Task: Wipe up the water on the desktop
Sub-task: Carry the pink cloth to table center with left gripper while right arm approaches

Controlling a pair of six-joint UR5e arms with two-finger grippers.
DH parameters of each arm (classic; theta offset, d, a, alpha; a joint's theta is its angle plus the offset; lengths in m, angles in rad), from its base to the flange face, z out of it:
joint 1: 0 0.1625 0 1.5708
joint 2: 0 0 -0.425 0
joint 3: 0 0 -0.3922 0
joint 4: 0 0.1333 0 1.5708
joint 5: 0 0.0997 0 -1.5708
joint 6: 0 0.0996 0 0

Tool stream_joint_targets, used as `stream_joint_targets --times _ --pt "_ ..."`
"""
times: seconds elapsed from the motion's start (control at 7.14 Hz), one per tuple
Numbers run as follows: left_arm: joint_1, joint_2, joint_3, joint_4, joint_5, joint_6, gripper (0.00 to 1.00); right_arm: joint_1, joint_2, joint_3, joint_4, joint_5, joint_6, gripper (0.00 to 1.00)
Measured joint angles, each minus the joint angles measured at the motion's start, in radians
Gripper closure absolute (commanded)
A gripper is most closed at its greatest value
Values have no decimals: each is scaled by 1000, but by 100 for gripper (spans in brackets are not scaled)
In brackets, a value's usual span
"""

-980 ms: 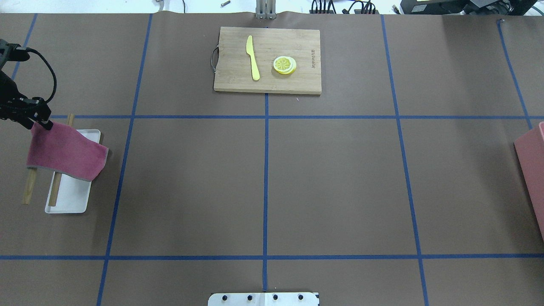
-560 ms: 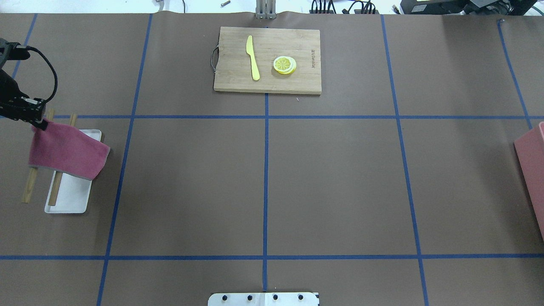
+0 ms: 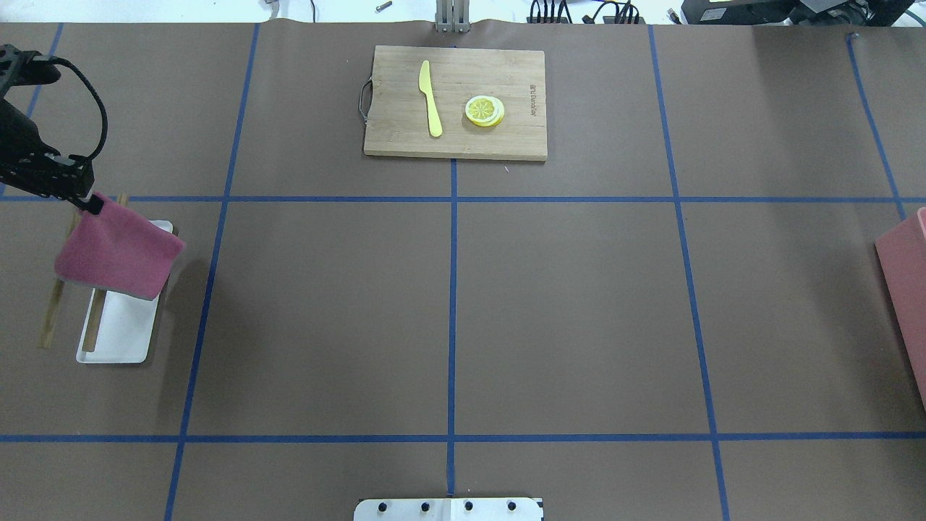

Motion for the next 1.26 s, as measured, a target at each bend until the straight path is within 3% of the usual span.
stream_joint_targets --times 0.56,0.98,1.26 --pt "92 -340 -3 49 -18 -434 100 -169 131 137 1 -12 262 0" --pt "206 -578 55 45 27 -746 100 -340 327 151 1 -102 486 0" --pt "270 -667 85 38 78 -843 100 -421 437 151 10 -149 607 0"
